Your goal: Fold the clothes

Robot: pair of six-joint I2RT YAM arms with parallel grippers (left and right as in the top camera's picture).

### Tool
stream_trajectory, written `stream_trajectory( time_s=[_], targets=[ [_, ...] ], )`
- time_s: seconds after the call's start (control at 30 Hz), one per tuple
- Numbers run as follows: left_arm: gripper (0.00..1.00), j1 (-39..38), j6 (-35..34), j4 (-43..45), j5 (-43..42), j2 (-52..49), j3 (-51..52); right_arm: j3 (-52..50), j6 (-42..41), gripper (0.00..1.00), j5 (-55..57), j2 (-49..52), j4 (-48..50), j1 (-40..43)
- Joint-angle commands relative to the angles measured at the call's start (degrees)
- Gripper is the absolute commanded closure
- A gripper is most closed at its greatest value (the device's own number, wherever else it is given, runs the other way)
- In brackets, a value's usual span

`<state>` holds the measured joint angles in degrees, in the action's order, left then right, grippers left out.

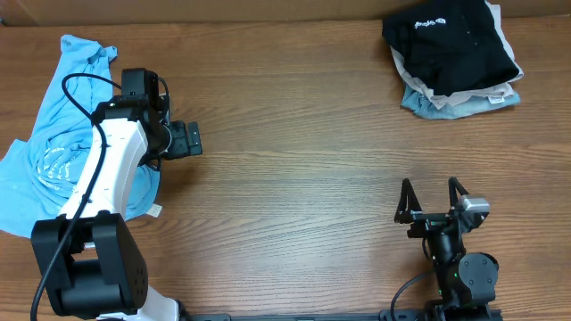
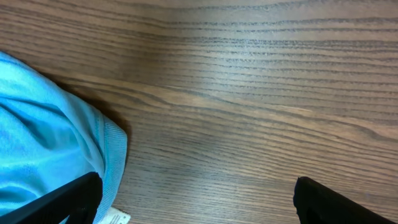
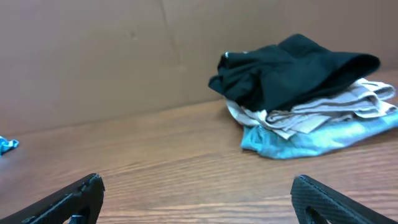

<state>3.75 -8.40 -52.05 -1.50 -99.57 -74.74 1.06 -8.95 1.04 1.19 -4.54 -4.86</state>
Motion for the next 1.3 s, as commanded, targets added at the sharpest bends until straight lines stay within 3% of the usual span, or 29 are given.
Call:
stream_trajectory(
  time_s=[0.0,0.8,1.03,1.27],
  targets=[
    [0.0,-0.02,1.09,0.07,-0.44,-0.5,-1.01,-0.59,0.0,0.0,0.83,-1.07,-0.11,0.94],
    [0.0,-0.15,1.11,0.04,0.02,1.27,-1.01,-0.59,0.0,0.0,0.81,-1.03,-0.11,1.73],
    [0.0,-2.91,1.11,0.04,0.02,12.72,-1.01,-0.59,0.0,0.0,0.81,-1.03,-0.11,1.73],
    [0.0,-5.35,1.03,1.42,1.88,32.65,0.24,-0.59,0.0,0.0,0.81,-1.03,-0.11,1.73]
  ],
)
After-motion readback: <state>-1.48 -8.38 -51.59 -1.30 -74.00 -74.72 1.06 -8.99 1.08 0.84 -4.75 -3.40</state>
